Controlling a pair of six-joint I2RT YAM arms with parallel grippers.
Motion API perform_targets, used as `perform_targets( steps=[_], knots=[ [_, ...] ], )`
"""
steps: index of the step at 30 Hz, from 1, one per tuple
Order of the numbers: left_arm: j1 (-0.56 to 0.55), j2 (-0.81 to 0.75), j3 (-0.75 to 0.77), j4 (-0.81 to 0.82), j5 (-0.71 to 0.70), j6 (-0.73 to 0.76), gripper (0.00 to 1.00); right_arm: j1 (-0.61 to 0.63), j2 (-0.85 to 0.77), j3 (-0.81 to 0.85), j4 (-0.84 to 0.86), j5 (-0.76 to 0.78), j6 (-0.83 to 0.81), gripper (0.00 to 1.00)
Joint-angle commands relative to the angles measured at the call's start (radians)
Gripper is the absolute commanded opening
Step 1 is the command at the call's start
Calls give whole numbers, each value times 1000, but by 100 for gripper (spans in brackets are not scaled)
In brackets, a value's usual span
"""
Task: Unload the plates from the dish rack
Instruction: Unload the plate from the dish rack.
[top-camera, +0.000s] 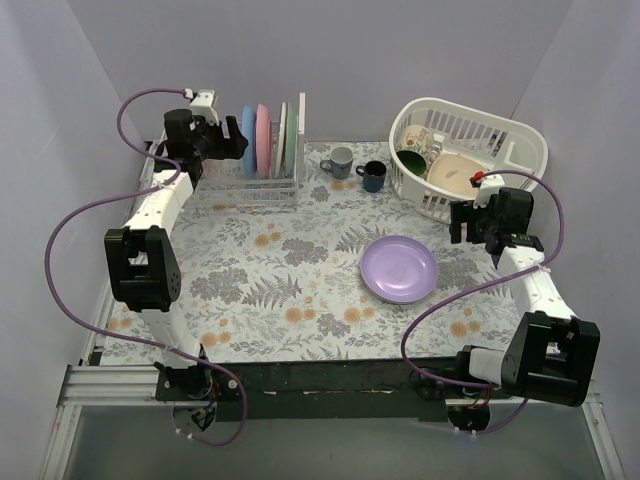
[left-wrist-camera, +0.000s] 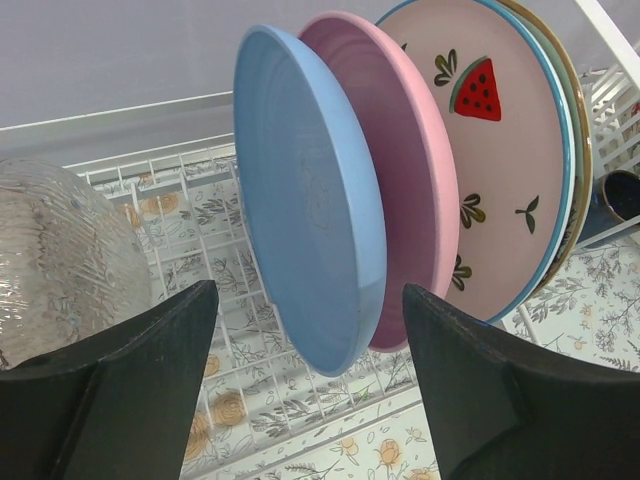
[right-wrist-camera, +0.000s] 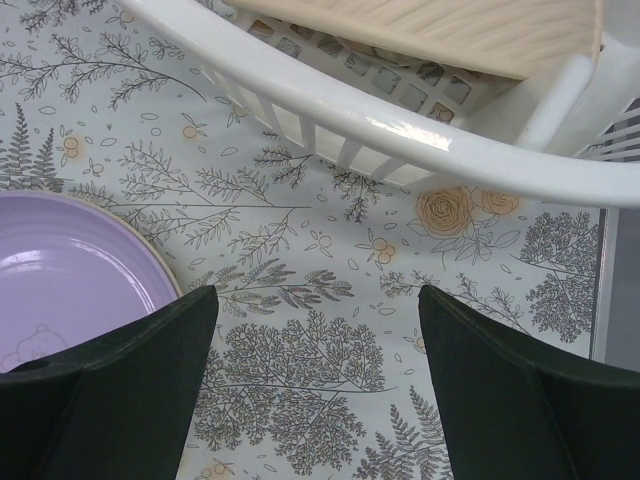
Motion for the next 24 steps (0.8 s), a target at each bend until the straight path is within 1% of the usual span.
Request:
perform_targets(
  steps=[1, 4, 5, 7, 8, 14, 17, 18, 21, 24],
  knots=[
    [6, -11, 24, 23, 43, -5, 72, -5, -1, 20, 9, -21, -11, 89],
    [7, 1, 29, 22, 61, -7, 70, -5, -2, 21, 7, -19, -13, 89],
    [7, 4, 29, 22, 66, -8, 68, -5, -2, 20, 7, -19, -13, 89],
    [7, 14, 32, 20, 81, -9, 66, -4, -4, 20, 7, -19, -14, 89],
    [7, 17, 34, 20, 86, -9, 63, -5, -1, 20, 7, -19, -14, 89],
    [7, 63, 61, 9, 129, -18, 58, -5, -1, 21, 7, -19, -14, 89],
    [7, 87, 78, 6, 147, -24, 51, -5, -1, 20, 6, -21, -16, 89],
    [7, 92, 83, 8, 152, -22, 47, -5, -1, 20, 6, -19, -14, 89],
    [7, 112, 101, 5, 182, -25, 40, -5, -4, 20, 6, -19, -16, 89],
    [7, 124, 110, 2, 207, -25, 26, -5, -6, 17, 6, -21, -16, 89]
  ],
)
